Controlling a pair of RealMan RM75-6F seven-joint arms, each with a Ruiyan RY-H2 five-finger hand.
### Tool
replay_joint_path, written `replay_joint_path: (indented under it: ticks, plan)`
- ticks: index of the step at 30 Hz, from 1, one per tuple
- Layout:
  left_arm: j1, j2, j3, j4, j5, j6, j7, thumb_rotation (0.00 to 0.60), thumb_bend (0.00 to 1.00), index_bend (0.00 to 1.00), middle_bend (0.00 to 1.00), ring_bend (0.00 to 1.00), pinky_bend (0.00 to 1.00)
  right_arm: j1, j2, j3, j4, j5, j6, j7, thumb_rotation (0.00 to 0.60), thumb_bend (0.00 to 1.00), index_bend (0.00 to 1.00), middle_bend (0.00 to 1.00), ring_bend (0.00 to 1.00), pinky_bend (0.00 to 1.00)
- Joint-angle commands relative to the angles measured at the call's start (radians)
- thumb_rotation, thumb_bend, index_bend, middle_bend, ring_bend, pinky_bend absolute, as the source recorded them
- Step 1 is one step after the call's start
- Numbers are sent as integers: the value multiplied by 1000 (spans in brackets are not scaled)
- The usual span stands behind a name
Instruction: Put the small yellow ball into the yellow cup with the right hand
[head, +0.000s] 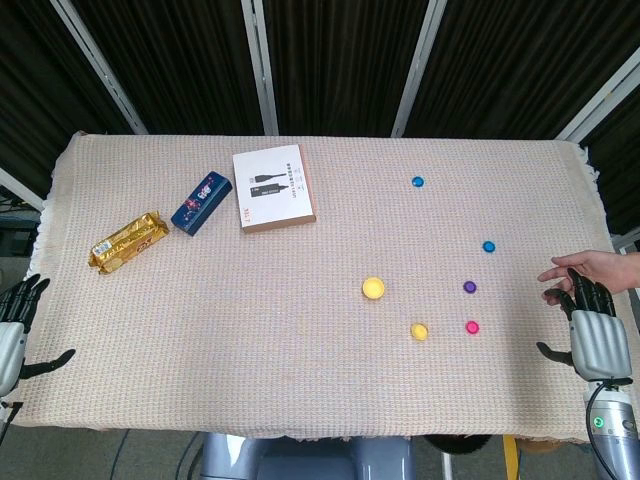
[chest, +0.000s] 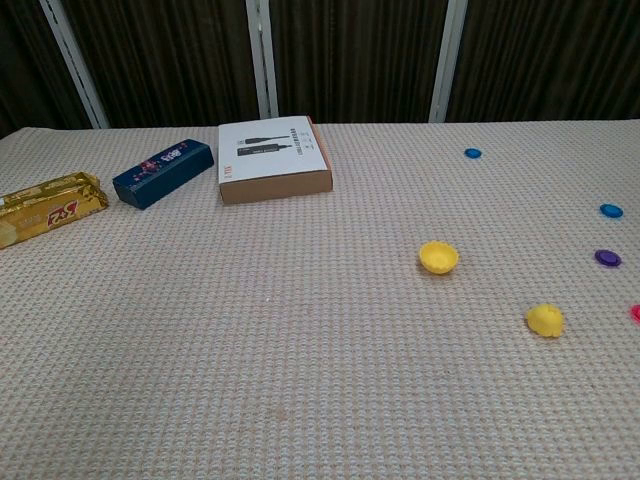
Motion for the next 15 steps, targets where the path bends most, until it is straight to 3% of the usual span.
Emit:
replay_joint_path:
  ticks: [1, 15]
  plan:
    - [0, 1, 0, -2, -1, 0, 0, 600, 35, 0, 0, 0, 143, 0, 1, -1, -1, -1, -2, 1, 600, 0, 270, 0, 0, 0]
    - [0, -1, -1, 2, -2, 0, -1, 600, 34, 0, 0, 0, 143, 2, 0, -1, 1, -6, -1, 3, 600, 0, 245, 0, 0, 0]
